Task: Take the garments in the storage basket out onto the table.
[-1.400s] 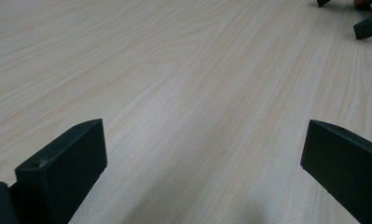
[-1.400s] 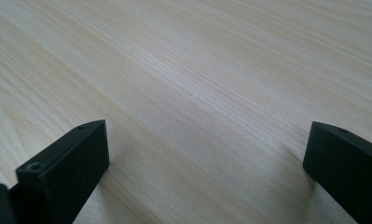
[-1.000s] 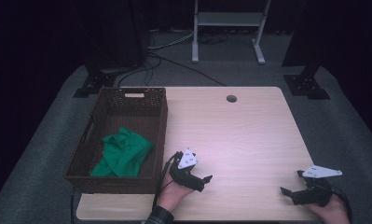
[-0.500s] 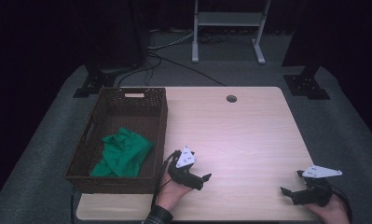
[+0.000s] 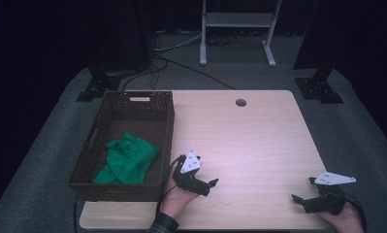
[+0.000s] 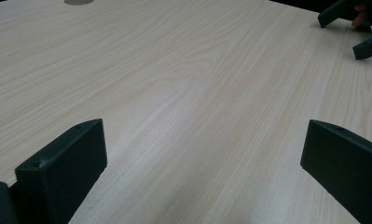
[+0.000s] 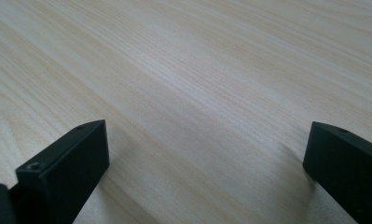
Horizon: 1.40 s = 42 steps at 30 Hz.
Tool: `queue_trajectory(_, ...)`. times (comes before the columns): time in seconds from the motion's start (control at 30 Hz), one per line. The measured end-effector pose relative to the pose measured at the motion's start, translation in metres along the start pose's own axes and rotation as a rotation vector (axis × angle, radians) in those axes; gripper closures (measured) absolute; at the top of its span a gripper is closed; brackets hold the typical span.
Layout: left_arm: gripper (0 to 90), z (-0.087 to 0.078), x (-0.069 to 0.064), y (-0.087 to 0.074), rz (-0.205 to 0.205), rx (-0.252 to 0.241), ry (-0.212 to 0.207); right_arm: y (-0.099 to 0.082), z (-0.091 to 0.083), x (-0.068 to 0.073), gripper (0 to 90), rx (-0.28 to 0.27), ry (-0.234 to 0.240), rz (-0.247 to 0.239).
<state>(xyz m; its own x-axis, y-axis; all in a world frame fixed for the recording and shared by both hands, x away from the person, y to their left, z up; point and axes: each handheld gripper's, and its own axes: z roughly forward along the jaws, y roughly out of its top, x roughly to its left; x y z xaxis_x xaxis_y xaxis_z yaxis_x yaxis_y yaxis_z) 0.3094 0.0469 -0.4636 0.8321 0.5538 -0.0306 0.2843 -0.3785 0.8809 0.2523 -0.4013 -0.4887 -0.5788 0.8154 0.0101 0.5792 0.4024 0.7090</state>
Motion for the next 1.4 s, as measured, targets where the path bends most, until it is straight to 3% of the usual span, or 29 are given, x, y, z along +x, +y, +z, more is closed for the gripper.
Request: queue_trajectory(1.4, 0.0, -0.012, 0.003, 0.015, -0.011, -0.056, -0.003, 0.000, 0.000, 0.000, 0.0, 0.000, 0.000, 0.000)
